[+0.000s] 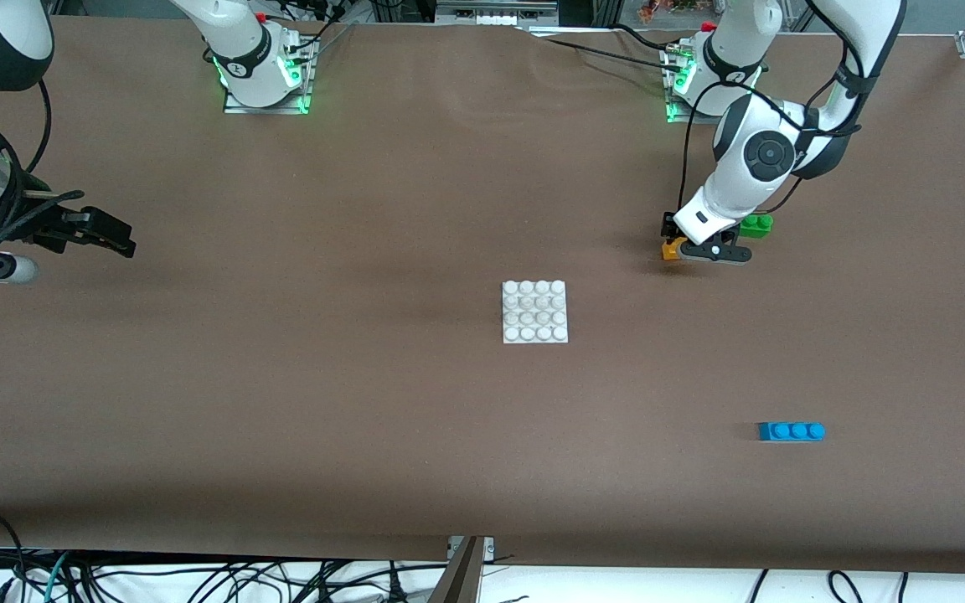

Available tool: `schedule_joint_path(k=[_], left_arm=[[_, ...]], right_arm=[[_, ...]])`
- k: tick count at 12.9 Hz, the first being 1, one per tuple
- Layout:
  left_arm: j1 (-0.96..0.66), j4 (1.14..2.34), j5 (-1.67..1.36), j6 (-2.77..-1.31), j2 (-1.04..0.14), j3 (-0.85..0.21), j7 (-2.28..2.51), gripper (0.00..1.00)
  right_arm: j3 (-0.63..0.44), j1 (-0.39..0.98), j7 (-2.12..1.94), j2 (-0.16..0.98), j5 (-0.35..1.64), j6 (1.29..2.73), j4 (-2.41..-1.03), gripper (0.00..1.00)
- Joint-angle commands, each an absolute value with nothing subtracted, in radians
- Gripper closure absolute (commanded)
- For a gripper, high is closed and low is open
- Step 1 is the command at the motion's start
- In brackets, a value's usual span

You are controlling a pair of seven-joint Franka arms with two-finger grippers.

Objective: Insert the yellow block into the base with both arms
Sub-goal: 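Carry the yellow block with the left gripper over the white plate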

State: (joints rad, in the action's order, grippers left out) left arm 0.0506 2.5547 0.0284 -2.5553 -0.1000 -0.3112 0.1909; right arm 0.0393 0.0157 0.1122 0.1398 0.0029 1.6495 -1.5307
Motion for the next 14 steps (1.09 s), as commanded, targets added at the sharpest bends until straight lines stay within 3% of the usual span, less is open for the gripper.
schedule_joint_path(k=[1, 4, 8, 14], left_arm=[[0.057, 2.524, 0.055, -2.459, -0.025, -0.318, 0.201, 0.41], [0.055, 2.409, 0.057, -2.297, -0.008, -0.328, 0.201, 0.41], [0.049, 2.137, 0.055, -2.068, -0.031, -0.377, 0.218, 0.41], [0.005, 1.803, 0.055, -1.982, -0.276, -0.506, 0.368, 0.41]], right_arm=[[0.049, 0.011, 0.104, 0.137, 0.003, 1.654, -1.523, 0.0], [0.049, 0.012, 0.106, 0.137, 0.003, 1.654, -1.523, 0.0], [0.049, 0.011, 0.104, 0.138, 0.003, 1.654, -1.523, 0.0], [0.049, 0.009, 0.1, 0.138, 0.003, 1.655, -1.525, 0.0]])
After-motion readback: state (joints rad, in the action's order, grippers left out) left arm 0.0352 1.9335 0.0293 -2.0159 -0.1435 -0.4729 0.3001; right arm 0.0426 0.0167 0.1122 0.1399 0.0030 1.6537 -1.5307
